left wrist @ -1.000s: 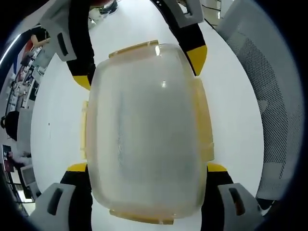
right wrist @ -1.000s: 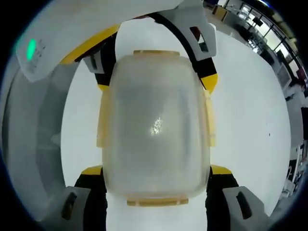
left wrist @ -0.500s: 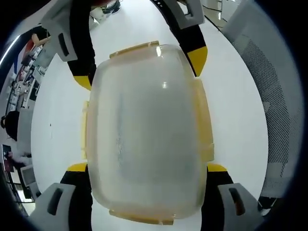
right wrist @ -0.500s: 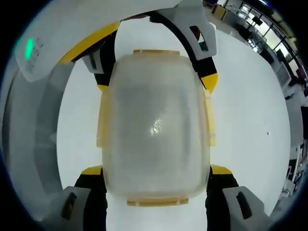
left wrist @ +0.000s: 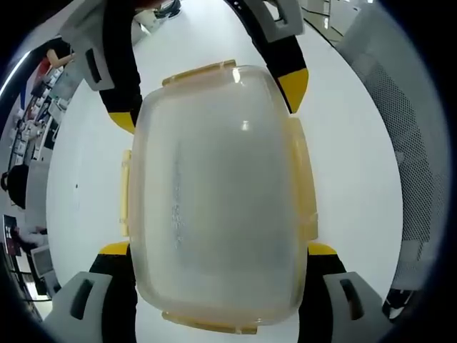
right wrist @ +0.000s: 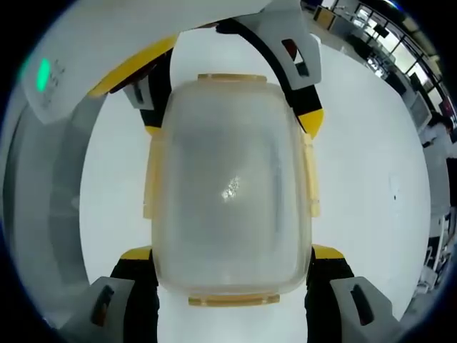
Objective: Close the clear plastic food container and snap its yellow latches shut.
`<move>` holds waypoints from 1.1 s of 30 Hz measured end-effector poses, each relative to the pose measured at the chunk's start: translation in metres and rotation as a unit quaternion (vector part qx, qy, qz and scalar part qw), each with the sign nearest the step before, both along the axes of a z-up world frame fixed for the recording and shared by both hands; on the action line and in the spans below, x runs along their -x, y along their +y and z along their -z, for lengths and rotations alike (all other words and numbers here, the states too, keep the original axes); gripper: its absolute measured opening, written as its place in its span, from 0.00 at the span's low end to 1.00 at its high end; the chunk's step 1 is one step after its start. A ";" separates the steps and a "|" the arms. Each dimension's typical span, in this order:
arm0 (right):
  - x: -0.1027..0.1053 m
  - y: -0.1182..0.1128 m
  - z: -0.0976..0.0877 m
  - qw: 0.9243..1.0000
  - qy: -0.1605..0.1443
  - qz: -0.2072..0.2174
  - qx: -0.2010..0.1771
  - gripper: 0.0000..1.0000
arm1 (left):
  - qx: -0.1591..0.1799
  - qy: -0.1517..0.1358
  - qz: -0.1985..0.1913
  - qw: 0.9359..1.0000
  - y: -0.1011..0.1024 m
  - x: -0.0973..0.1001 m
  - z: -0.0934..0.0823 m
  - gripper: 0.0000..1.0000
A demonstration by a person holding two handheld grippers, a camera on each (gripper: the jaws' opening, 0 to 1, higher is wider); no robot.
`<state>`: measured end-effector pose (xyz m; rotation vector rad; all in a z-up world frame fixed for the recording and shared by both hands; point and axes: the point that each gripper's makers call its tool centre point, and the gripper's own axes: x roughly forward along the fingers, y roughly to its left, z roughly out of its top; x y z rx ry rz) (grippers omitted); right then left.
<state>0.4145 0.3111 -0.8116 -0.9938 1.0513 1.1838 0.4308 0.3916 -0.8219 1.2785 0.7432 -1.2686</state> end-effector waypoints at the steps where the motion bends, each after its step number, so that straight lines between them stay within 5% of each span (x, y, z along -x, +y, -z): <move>1: -0.001 0.000 0.000 1.000 0.000 0.000 0.001 0.85 | 0.001 0.000 -0.001 1.000 -0.001 -0.001 -0.001 0.96; 33: -0.032 -0.009 0.000 1.000 0.000 0.001 0.004 0.85 | 0.004 0.000 0.001 1.000 -0.009 -0.032 0.000 0.96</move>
